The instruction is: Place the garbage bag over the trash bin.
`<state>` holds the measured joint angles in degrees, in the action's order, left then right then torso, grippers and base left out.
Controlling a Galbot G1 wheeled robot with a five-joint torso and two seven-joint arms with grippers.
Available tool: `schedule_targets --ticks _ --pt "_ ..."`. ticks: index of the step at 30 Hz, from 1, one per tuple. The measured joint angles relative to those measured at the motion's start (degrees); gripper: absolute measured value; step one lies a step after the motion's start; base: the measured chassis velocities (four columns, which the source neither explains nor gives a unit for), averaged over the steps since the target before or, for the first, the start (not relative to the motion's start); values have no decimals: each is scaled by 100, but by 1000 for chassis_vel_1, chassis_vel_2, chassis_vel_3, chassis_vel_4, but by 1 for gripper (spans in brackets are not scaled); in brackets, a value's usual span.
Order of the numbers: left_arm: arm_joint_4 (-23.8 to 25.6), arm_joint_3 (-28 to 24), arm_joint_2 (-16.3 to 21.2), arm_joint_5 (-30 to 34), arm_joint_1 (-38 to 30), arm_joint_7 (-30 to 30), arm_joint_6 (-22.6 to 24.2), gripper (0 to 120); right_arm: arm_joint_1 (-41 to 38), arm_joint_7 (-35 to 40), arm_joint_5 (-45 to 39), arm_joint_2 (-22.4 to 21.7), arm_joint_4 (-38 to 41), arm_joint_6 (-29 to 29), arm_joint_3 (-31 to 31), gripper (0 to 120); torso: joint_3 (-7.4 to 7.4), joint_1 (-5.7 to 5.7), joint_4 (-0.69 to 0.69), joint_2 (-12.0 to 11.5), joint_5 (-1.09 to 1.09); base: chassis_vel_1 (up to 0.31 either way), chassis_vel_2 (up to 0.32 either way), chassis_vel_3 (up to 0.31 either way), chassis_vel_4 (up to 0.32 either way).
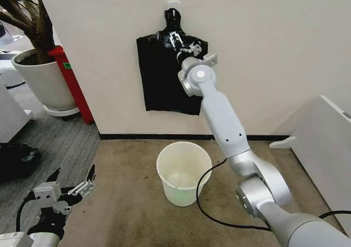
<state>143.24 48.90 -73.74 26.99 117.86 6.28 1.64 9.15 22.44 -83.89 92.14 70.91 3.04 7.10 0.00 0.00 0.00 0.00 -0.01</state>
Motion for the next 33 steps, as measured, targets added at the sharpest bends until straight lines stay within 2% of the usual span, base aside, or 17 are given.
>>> schedule_targets --ticks 5,7,14,15,16,18,22,33 --pt "0 -17 -8 -21 -6 -10 -3 100 -33 -4 -16 0 -31 -28 -55 64 0 0 0 0 1 0 0 0 0" --pt "0 -18 -9 -24 -6 -11 -3 100 -36 -4 -24 0 -31 -34 -62 61 0 0 0 0 1 0 0 0 0" --pt "0 -59 -47 -83 -5 -29 -16 100 -87 10 -80 0 -31 -81 -81 32 0 0 0 0 0 0 0 0 0" --pt "0 -59 -47 -83 -5 -29 -16 100 -87 10 -80 0 -31 -81 -81 32 0 0 0 0 0 0 0 0 0" --pt "0 -82 -67 -119 -4 -38 -29 100 -92 22 -108 0 -29 -83 -81 26 0 0 -1 0 1 0 0 0 0" --pt "0 -119 -100 -165 0 -53 -49 100 -94 33 -131 0 -26 -85 -80 23 0 0 0 1 1 0 0 0 0" --pt "0 -185 -159 -252 8 -85 -87 100 -106 78 -207 0 -7 -87 -78 3 0 0 0 1 1 0 0 0 0" --pt "0 -219 -205 -315 15 -113 -119 100 -86 468 -363 0 148 -94 -82 0 0 0 0 1 0 0 0 0 0"
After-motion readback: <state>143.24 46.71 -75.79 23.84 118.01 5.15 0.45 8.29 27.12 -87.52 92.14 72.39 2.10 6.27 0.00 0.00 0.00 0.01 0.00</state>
